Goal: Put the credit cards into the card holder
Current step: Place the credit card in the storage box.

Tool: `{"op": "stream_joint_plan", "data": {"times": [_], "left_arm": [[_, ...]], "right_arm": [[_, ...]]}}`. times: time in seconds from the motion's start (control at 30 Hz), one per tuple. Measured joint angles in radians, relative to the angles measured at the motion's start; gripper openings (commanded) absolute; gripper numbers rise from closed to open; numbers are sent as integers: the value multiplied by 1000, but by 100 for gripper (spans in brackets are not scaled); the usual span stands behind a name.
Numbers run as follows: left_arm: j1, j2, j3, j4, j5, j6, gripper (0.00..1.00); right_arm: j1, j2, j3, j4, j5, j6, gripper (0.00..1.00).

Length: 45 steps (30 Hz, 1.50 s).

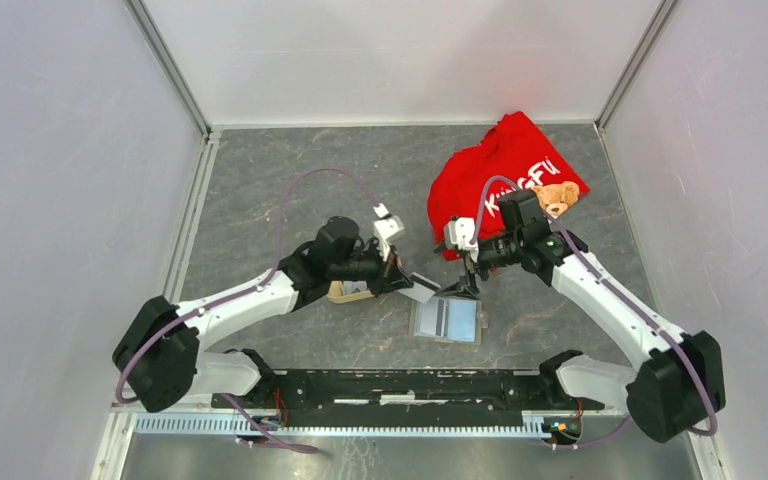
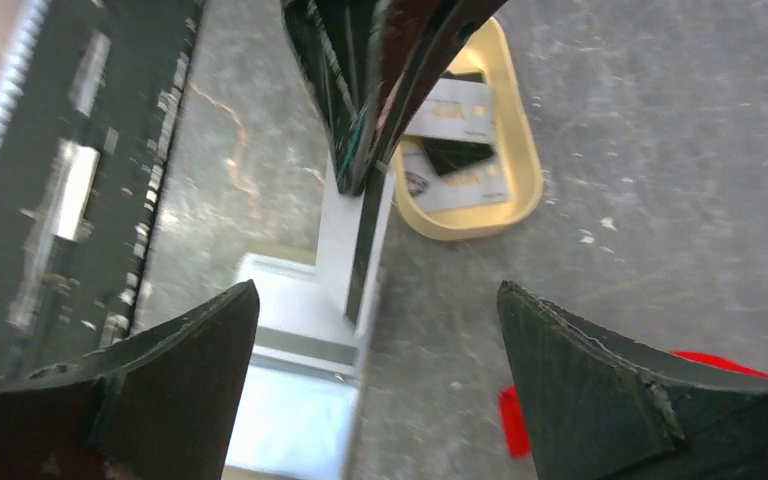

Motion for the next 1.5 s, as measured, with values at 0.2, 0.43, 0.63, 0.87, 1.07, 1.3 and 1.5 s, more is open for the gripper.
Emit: {"op": "stream_joint_plan", "data": {"times": [0.2, 0.43, 0.63, 0.87, 1.07, 1.3, 1.5], "left_arm": [[-100, 94, 131, -186, 21, 294, 2], [-101, 143, 176, -258, 21, 411, 2], [-117, 162, 190, -261, 35, 428, 2], [-123, 163, 190, -251, 68, 427, 4], [-123, 157, 180, -207, 59, 396, 42], [-93, -78, -6, 9, -52, 210, 100], [-58, -300, -252, 278, -239, -175, 79]], "right_arm": [[-63, 101, -89, 120, -208, 232, 66], [-64, 200, -106, 131, -289, 297, 49], [-44, 249, -106, 124, -301, 295, 39], [-18, 250, -106, 124, -292, 285, 1], [-18, 240, -106, 121, -284, 262, 0], [-72, 179, -117, 111, -293, 298, 0], [-260, 158, -175, 94, -309, 472, 0]]}}
